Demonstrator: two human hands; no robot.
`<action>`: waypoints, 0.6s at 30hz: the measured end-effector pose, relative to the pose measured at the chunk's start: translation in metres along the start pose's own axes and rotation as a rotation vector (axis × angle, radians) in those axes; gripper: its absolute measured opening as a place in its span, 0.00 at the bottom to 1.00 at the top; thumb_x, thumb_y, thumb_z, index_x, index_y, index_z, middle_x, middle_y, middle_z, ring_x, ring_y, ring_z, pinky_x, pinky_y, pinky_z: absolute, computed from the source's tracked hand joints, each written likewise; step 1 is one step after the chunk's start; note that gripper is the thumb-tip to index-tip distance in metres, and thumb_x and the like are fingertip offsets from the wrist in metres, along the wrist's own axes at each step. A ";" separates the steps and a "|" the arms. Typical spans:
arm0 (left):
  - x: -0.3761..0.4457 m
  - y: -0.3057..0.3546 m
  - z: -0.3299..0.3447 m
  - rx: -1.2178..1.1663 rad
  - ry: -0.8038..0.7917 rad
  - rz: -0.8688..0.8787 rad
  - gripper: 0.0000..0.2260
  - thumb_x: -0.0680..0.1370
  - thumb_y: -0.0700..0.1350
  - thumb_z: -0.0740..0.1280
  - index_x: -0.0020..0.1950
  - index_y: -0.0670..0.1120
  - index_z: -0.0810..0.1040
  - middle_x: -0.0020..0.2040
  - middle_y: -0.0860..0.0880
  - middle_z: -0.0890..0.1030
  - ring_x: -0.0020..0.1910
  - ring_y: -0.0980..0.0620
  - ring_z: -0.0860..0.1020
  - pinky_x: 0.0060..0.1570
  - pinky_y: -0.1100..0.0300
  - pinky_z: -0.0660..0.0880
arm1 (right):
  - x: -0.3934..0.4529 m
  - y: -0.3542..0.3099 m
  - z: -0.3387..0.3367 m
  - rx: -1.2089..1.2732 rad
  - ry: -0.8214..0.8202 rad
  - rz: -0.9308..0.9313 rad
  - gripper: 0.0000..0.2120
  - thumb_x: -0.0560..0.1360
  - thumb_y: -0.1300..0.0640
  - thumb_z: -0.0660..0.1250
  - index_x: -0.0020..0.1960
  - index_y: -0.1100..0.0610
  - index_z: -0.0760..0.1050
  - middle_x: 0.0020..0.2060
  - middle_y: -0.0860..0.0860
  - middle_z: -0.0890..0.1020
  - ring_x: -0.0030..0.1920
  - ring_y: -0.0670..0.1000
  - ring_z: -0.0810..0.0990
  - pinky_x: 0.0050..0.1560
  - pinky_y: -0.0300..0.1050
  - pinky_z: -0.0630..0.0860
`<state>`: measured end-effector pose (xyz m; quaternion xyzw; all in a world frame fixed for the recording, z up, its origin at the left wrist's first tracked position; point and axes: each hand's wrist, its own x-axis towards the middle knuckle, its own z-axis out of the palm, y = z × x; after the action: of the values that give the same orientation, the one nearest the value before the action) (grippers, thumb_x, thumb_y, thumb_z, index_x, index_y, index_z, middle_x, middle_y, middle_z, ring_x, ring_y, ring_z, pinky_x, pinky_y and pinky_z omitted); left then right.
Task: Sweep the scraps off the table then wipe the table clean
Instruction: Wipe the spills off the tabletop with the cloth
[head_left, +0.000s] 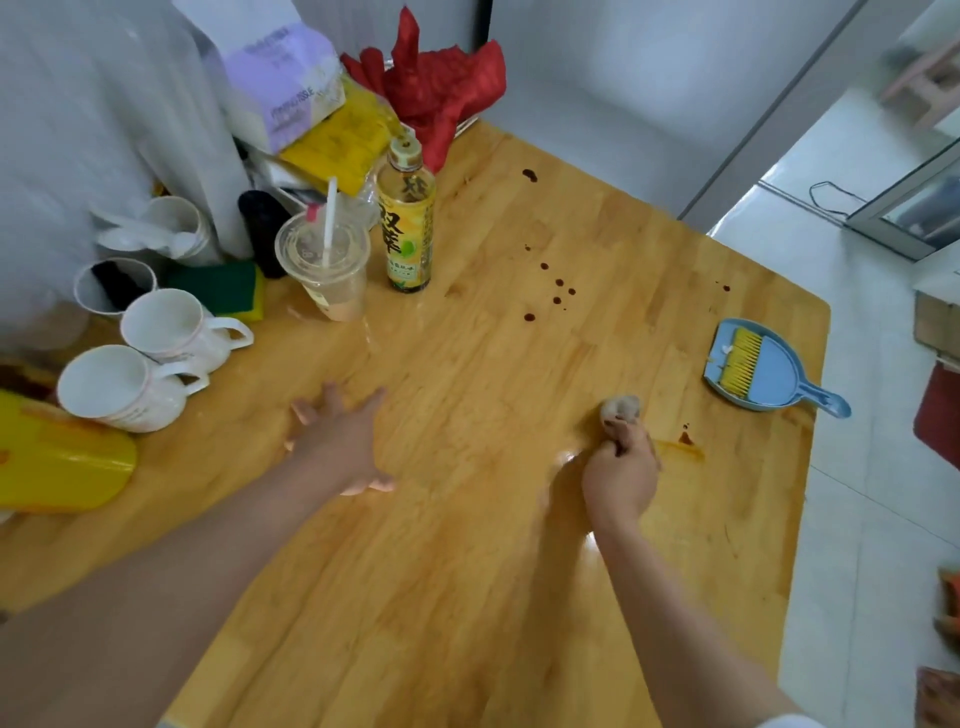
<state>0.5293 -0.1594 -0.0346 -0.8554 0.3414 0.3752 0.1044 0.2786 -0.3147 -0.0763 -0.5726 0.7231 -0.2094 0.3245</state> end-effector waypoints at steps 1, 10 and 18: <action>0.000 0.000 0.000 -0.001 -0.001 -0.002 0.54 0.69 0.62 0.77 0.79 0.64 0.38 0.80 0.42 0.36 0.77 0.28 0.44 0.69 0.34 0.65 | -0.017 -0.008 0.012 -0.051 -0.011 -0.048 0.21 0.77 0.64 0.61 0.64 0.47 0.79 0.73 0.43 0.71 0.71 0.50 0.70 0.63 0.41 0.66; 0.003 -0.002 0.003 -0.004 0.004 0.016 0.53 0.71 0.61 0.76 0.79 0.62 0.38 0.79 0.41 0.33 0.77 0.27 0.41 0.72 0.33 0.60 | 0.009 -0.028 0.018 -0.352 -0.688 -0.971 0.22 0.71 0.67 0.66 0.60 0.51 0.83 0.66 0.49 0.79 0.64 0.55 0.79 0.63 0.49 0.75; 0.006 -0.004 0.003 -0.005 -0.002 0.027 0.54 0.70 0.61 0.76 0.79 0.62 0.37 0.79 0.40 0.33 0.76 0.26 0.40 0.72 0.33 0.59 | -0.053 -0.043 0.070 -0.268 -0.494 -0.872 0.17 0.75 0.61 0.64 0.59 0.44 0.79 0.67 0.40 0.76 0.55 0.51 0.80 0.45 0.42 0.77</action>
<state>0.5330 -0.1584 -0.0412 -0.8507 0.3519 0.3781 0.0973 0.3655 -0.2695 -0.0842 -0.8896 0.3396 -0.0891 0.2921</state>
